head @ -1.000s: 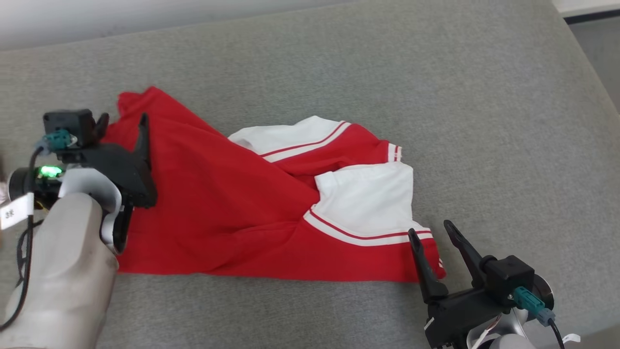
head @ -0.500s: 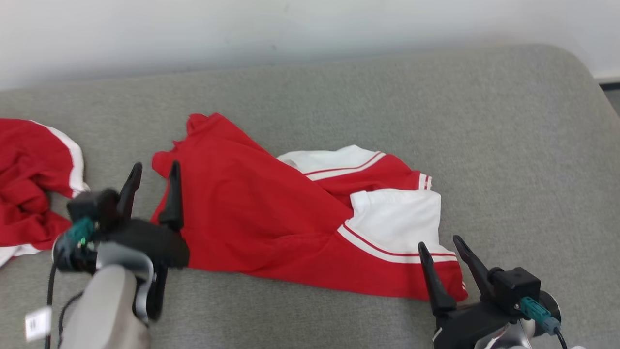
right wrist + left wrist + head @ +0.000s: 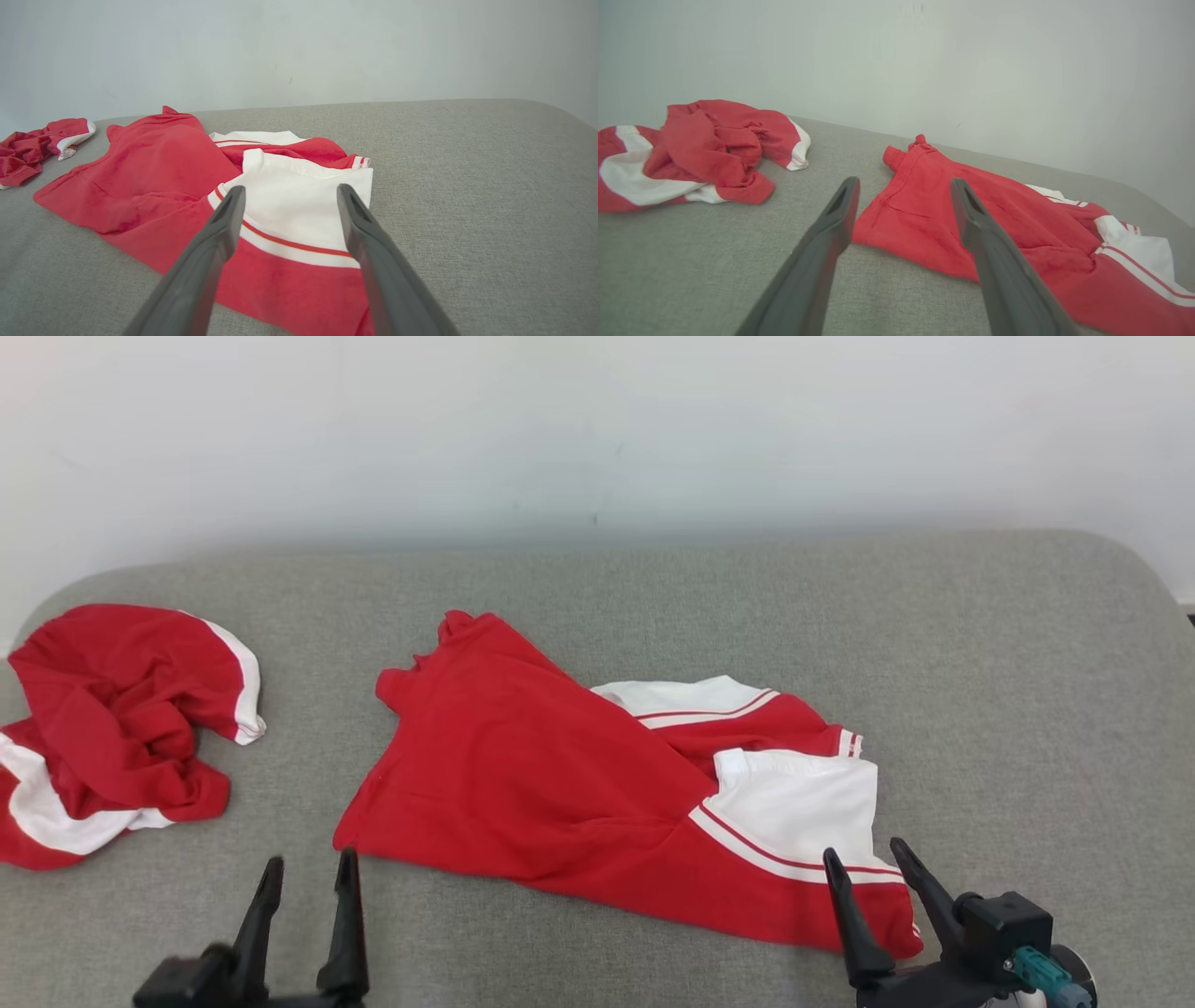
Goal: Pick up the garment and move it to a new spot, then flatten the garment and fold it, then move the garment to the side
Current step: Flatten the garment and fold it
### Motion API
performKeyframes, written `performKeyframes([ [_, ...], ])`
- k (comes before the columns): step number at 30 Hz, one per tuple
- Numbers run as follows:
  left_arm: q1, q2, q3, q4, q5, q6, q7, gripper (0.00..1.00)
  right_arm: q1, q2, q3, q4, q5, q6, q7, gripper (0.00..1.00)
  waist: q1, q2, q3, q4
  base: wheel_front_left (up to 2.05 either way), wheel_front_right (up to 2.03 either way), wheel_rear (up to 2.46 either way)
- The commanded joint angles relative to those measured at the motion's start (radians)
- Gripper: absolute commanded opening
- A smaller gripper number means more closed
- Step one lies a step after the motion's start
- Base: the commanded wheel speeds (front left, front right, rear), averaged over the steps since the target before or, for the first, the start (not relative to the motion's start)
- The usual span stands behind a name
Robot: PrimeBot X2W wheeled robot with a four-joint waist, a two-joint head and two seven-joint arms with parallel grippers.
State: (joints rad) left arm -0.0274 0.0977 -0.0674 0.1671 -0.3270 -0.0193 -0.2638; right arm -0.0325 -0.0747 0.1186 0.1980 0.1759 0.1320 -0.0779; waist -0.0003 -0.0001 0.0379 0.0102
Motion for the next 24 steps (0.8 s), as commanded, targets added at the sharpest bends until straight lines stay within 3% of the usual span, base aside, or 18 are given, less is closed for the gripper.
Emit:
performKeyframes([
  [1,0.019,-0.002,0.007,-0.015,0.013,-0.003,-0.001,1.0,0.011,0.002,0.001,-0.003,0.006,-0.003,0.001,1.0,0.0003,0.0001,-0.015,0.005,0.0,0.0,0.0],
  [10,0.186,-0.034,0.043,-0.137,0.065,-0.015,-0.001,1.0,0.055,0.007,-0.026,-0.001,-0.001,-0.003,-0.018,1.0,0.0003,0.0001,-0.053,0.015,0.0,0.0,0.0],
  [24,0.202,-0.043,0.034,-0.094,0.051,-0.032,0.0,1.0,0.067,0.012,-0.074,-0.037,-0.021,-0.003,-0.012,1.0,0.0003,0.0001,-0.057,0.006,0.0,0.0,0.0],
])
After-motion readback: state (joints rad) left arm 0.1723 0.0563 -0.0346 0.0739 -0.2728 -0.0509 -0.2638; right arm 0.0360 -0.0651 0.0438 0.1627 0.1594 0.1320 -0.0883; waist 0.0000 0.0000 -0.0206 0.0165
